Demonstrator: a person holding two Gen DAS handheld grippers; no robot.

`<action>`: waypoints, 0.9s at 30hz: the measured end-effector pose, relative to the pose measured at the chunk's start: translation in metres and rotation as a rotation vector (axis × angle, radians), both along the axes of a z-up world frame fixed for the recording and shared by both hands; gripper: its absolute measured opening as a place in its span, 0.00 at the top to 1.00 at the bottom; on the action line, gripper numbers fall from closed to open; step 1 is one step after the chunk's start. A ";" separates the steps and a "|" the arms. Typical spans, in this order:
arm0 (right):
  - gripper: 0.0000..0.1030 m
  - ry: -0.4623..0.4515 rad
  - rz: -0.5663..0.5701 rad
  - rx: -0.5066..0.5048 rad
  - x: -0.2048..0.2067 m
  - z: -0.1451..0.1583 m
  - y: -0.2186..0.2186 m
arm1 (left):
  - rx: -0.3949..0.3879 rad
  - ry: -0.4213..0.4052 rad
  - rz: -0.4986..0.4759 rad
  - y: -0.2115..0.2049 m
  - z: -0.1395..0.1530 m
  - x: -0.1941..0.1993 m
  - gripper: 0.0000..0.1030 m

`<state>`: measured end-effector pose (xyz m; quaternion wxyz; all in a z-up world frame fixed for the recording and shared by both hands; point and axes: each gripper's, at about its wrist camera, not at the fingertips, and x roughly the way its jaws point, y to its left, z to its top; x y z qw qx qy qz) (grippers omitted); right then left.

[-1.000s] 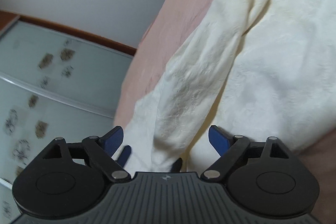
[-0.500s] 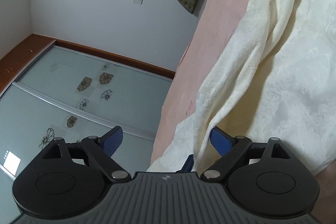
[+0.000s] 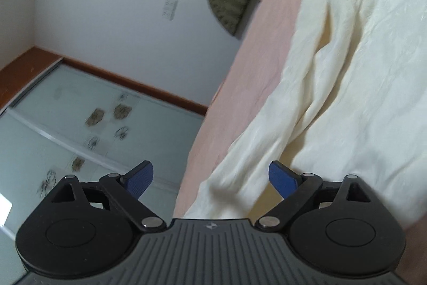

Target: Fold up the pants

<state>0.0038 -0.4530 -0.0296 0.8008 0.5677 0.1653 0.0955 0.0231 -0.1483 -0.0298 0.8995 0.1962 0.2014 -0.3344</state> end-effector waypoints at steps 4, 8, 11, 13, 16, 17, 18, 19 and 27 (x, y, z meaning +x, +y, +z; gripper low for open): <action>0.07 0.044 -0.111 -0.078 0.009 0.011 -0.032 | -0.064 0.125 0.019 0.009 0.003 0.014 0.93; 0.07 0.127 -0.187 -0.122 0.021 0.007 -0.063 | -0.071 0.137 0.017 0.012 0.002 0.013 0.92; 0.08 0.138 -0.194 -0.119 0.033 0.001 -0.071 | -0.058 0.133 0.014 0.009 0.000 0.010 0.91; 0.08 0.147 -0.202 -0.141 0.042 -0.001 -0.074 | -0.051 0.133 0.011 0.007 0.000 0.012 0.89; 0.08 0.157 -0.213 -0.166 0.056 -0.003 -0.076 | -0.055 0.145 0.005 0.005 0.000 0.022 0.84; 0.08 0.163 -0.220 -0.175 0.062 -0.004 -0.077 | -0.058 0.149 0.004 0.005 0.000 0.023 0.84; 0.08 0.171 -0.229 -0.187 0.067 -0.003 -0.079 | -0.059 0.153 0.003 0.004 0.000 0.023 0.84; 0.09 0.179 -0.240 -0.199 0.071 -0.003 -0.079 | -0.060 0.156 0.003 0.004 0.000 0.024 0.84; 0.89 0.218 -0.335 -0.207 0.067 -0.008 -0.092 | -0.134 0.235 0.029 0.009 0.002 0.038 0.84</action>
